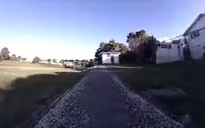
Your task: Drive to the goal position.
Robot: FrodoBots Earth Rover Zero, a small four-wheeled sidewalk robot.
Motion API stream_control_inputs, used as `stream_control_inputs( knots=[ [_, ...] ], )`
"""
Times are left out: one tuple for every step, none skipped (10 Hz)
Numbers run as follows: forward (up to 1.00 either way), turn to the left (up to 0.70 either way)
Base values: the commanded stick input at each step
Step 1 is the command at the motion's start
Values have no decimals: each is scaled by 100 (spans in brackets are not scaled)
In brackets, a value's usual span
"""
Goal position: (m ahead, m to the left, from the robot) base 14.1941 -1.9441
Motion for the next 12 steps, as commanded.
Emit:
stream_control_inputs(
  knots=[
    [50, 0],
    [50, 0],
    [50, 0],
    [50, 0],
    [50, 0],
    [50, 0],
    [50, 0],
    [50, 0],
    [50, 1],
    [50, 5],
    [50, 21],
    [50, 5]
  ],
)
